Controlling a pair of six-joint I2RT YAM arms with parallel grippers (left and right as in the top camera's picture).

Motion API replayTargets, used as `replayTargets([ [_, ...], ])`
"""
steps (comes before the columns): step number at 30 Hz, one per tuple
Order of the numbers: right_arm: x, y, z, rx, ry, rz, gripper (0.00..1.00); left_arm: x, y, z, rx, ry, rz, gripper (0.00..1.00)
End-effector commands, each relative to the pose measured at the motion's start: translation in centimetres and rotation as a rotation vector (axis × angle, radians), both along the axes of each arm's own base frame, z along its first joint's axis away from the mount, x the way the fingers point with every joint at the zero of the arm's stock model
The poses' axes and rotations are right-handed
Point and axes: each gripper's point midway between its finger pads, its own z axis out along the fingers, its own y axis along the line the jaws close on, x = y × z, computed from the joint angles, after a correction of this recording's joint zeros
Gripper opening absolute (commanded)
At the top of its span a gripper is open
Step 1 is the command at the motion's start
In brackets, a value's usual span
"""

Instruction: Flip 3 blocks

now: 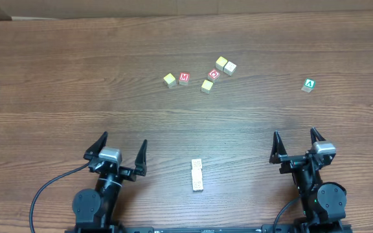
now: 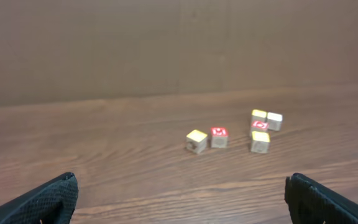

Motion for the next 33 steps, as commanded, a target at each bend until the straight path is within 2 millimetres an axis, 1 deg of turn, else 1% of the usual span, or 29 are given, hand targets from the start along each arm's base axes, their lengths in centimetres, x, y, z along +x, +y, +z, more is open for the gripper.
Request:
replayTargets([
  [1,0.0,-0.1,-0.1,-0.004,-0.006,-0.002,1.0,0.3,1.3,-1.1,-0.028,0.017,0.074,1.0],
  [9,0.0,-0.1,-0.1,-0.004,-0.007,-0.002,1.0,0.5,2.9,-1.5,0.004,0.026,0.17,1.0],
  [11,0.0,-0.1,-0.1,-0.004,-0.007,-0.002,1.0,0.5,2.9,-1.5,0.024,0.023,0.168,1.0],
  [33,0.0,-0.1,-0.1,-0.004,-0.007,-0.002,1.0,0.5,2.9,-1.4,0.023,0.021,0.168,0.99],
])
